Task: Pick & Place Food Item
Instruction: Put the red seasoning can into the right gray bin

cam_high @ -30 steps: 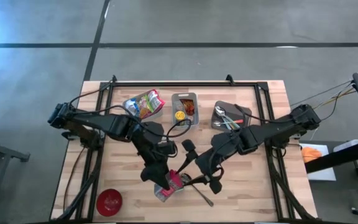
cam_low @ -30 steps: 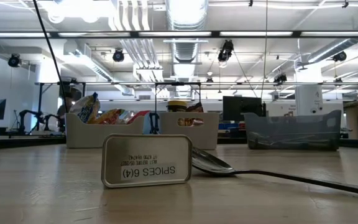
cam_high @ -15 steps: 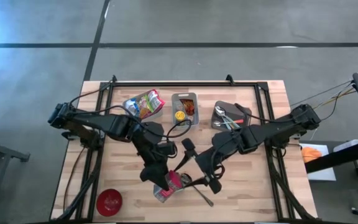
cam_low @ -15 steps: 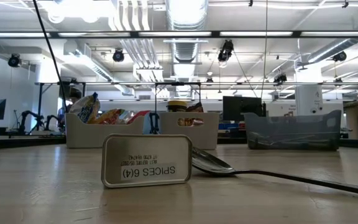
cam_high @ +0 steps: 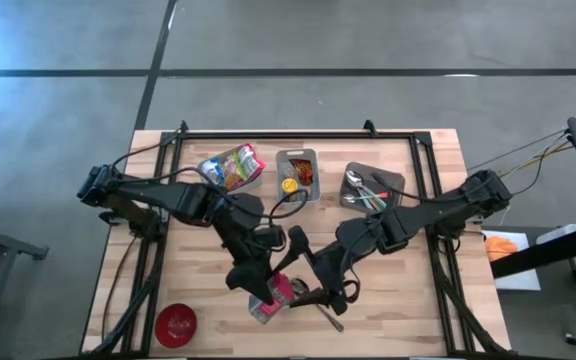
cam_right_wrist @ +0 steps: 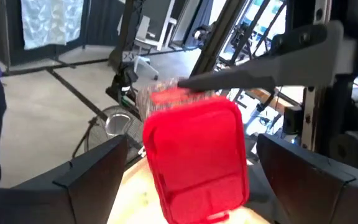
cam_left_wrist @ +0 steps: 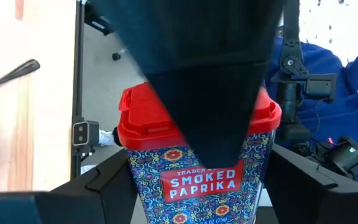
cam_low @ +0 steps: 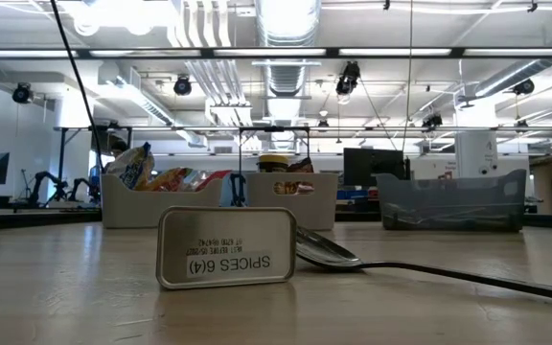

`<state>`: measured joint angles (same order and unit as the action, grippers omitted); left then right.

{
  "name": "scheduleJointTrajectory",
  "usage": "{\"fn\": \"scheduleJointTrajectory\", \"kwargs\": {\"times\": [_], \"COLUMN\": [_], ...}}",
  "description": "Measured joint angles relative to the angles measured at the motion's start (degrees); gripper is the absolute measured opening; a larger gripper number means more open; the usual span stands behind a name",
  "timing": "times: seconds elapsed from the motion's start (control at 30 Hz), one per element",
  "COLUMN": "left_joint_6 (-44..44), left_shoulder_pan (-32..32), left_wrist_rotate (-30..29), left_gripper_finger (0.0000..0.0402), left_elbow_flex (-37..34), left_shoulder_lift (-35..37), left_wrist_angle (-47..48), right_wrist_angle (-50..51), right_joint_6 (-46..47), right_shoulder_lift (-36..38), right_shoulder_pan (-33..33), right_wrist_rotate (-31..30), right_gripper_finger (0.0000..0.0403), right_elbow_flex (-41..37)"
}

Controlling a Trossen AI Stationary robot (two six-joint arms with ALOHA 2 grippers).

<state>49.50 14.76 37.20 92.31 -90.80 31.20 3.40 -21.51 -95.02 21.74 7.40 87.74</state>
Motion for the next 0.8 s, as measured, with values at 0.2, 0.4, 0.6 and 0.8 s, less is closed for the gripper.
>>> {"fn": "scheduleJointTrajectory", "kwargs": {"times": [0.2,0.4,0.6,0.8], "left_joint_6": [0.0,-0.1,-0.2,0.1], "left_shoulder_pan": [-0.2,-0.7,-0.7,-0.7], "left_wrist_rotate": [0.3,0.5,0.6,0.6], "left_gripper_finger": [0.0277,0.0277,0.0277,0.0277], "left_elbow_flex": [0.0,0.0,0.0,0.0], "left_shoulder_lift": [0.0,0.0,0.0,0.0], "left_wrist_angle": [-0.2,-1.1,-1.9,-2.0], "right_wrist_angle": [0.1,-0.2,-0.5,-0.6], "right_joint_6": [-2.2,-2.9,-3.6,-3.4], "right_shoulder_lift": [-0.2,-0.2,-0.1,-0.1], "right_shoulder_pan": [-0.1,-0.2,-0.1,0.3], "right_wrist_rotate": [0.1,-0.1,0.0,0.2], "right_gripper_finger": [0.0308,0.0232,0.0207,0.0207], "right_elbow_flex": [0.0,0.0,0.0,0.0]}}
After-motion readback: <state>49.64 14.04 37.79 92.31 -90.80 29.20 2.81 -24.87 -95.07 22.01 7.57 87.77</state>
